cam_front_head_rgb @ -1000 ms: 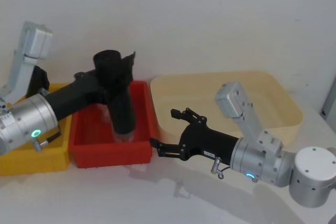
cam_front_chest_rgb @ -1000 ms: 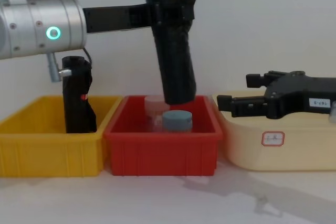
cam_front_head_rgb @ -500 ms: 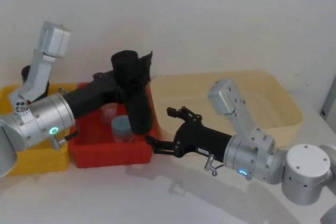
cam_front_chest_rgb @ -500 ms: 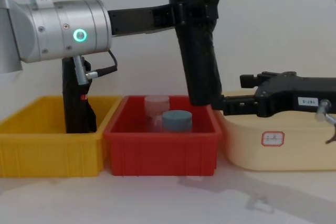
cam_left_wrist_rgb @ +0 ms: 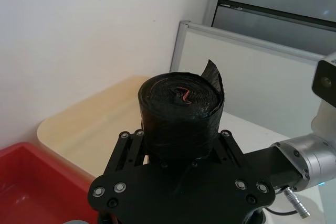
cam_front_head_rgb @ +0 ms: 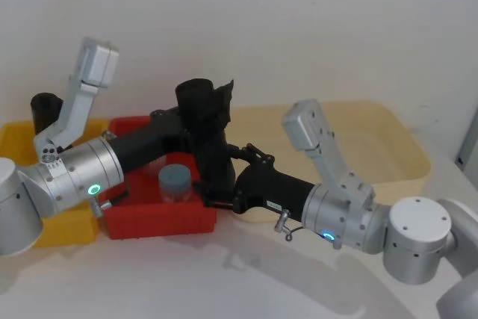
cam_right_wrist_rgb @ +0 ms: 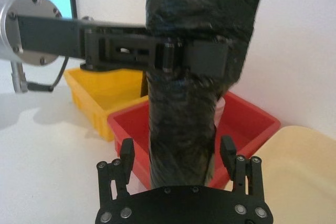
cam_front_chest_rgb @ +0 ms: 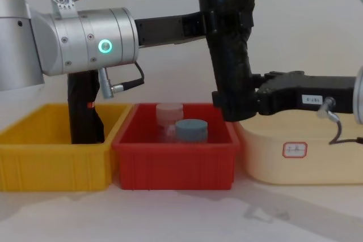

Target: Pick up the garbage bag with the one hand and transfer it to the other hand.

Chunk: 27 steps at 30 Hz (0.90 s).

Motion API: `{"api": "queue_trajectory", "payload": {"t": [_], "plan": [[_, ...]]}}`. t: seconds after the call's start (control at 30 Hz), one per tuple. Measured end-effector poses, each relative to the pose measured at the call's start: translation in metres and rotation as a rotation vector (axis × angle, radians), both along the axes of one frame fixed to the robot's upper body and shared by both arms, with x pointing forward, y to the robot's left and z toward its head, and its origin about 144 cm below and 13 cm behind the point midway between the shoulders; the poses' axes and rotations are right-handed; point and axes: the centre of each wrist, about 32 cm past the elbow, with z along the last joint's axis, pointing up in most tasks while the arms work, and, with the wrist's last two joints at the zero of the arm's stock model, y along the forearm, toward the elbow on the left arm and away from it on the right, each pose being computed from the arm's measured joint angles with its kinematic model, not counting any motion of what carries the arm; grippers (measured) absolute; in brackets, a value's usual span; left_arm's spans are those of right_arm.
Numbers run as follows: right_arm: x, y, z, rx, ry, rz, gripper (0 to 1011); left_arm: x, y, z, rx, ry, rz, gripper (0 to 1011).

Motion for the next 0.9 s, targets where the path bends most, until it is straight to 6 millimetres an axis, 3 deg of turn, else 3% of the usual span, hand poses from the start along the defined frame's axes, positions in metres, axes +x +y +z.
{"api": "queue_trajectory", "payload": {"t": [0.4,0.6,0.73,0.9], "plan": [[0.006,0.012,0.004,0.034,0.025,0.008,949,0.001,-0.005,-0.005,-0.002,0.016,-0.01,431],[0.007,0.016,0.006,0.044,0.033,0.012,798,0.001,-0.006,-0.006,-0.003,0.019,-0.011,431],[0.008,0.017,0.007,0.048,0.037,0.013,633,0.001,-0.006,-0.007,-0.003,0.02,-0.011,431],[0.008,0.018,0.007,0.051,0.039,0.014,573,0.001,-0.006,-0.007,-0.003,0.021,-0.011,431]]}}
